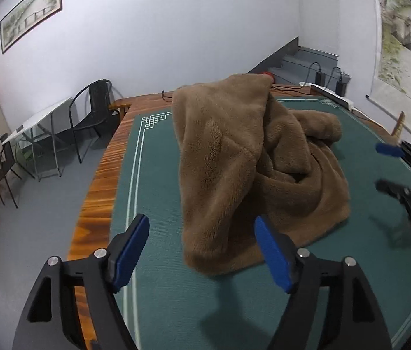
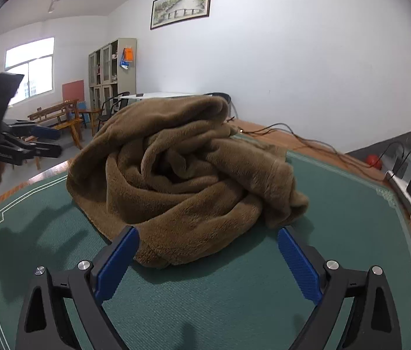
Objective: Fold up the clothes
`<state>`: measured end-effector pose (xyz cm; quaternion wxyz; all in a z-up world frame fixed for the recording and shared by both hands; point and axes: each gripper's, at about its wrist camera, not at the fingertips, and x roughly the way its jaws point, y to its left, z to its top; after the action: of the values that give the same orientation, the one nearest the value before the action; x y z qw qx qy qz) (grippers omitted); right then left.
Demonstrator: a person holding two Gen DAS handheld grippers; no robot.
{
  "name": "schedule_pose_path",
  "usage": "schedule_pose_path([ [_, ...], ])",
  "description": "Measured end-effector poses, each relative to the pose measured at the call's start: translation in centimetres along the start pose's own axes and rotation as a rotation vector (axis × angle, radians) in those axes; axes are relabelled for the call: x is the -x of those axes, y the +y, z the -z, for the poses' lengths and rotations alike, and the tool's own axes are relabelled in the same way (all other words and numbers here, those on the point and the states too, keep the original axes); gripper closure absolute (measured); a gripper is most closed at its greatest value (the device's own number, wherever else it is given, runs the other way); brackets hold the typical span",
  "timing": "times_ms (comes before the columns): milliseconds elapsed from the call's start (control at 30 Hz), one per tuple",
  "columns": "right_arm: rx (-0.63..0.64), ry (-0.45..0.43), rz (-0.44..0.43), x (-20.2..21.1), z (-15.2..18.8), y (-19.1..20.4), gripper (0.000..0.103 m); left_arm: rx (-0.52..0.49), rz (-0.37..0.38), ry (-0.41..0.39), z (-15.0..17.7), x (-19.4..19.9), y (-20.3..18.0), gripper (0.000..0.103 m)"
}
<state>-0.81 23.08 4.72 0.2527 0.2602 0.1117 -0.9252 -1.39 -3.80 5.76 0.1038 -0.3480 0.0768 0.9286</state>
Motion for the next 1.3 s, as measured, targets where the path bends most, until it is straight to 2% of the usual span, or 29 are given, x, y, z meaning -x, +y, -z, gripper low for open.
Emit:
schedule_pose_path([
  [100, 0.002, 0.013, 0.001, -0.3, 0.6, 0.3, 0.005, -0.028, -0.006, 0.003, -0.4, -1.8, -1.4, 0.023],
  [233, -0.024, 0.032, -0.009, -0.7, 1.4, -0.2, 0.005, -0.061, -0.062, -0.002, -0.9, -3.5, -2.7, 0.022],
  [333, -0.057, 0.018, -0.02, -0.8, 1.3, -0.7, 0.005, -0.048, -0.104, 0.005, -1.9, -5.3, -3.0, 0.022],
  [367, -0.066, 0.019, -0.022, -0.8, 1.3, -0.9, 0.005, -0.017, -0.095, 0.025, -2.2, -5.9, -2.6, 0.022],
  [400, -0.073, 0.021, -0.025, -0.7, 1.4, -1.0, 0.005, 0.023, -0.077, 0.047, -2.6, -6.5, -2.1, 0.029],
  [433, -0.078, 0.02, -0.028, -0.7, 1.4, -1.1, 0.005, 0.073, -0.041, 0.062, -2.9, -6.8, -1.4, 0.052],
  [467, -0.078, 0.018, -0.028, -0.7, 1.4, -1.1, 0.005, 0.127, 0.003, 0.074, -3.1, -7.0, -0.6, 0.064],
  [500, -0.076, 0.018, -0.025, -0.6, 1.4, -1.2, 0.005, 0.182, 0.047, 0.085, -3.3, -7.1, 0.2, 0.081],
  [600, -0.016, 0.032, 0.014, -0.8, 1.5, -0.8, 0.005, 0.295, 0.101, 0.043, -4.1, -5.9, 2.5, 0.086],
  [800, 0.28, 0.047, 0.113, -1.7, 2.1, 2.1, 0.005, 0.449, 0.195, -0.128, -6.6, 0.0, 6.4, 0.088],
  [900, 0.437, 0.065, 0.126, -2.9, 2.7, 4.2, 0.005, 0.436, 0.214, -0.18, -8.2, 2.3, 6.7, 0.088],
  [1000, 0.581, 0.072, 0.145, -4.2, 3.4, 6.1, 0.005, 0.408, 0.219, -0.189, -9.3, 2.9, 6.1, 0.088],
  [1200, 0.629, 0.053, 0.137, -6.1, 2.4, 6.7, 0.005, 0.477, 0.329, -0.192, -9.9, 3.8, 6.7, 0.088],
  [1300, 0.657, 0.056, 0.099, -7.0, 2.0, 7.1, 0.005, 0.44, 0.338, -0.22, -11.2, 5.1, 5.7, 0.088],
])
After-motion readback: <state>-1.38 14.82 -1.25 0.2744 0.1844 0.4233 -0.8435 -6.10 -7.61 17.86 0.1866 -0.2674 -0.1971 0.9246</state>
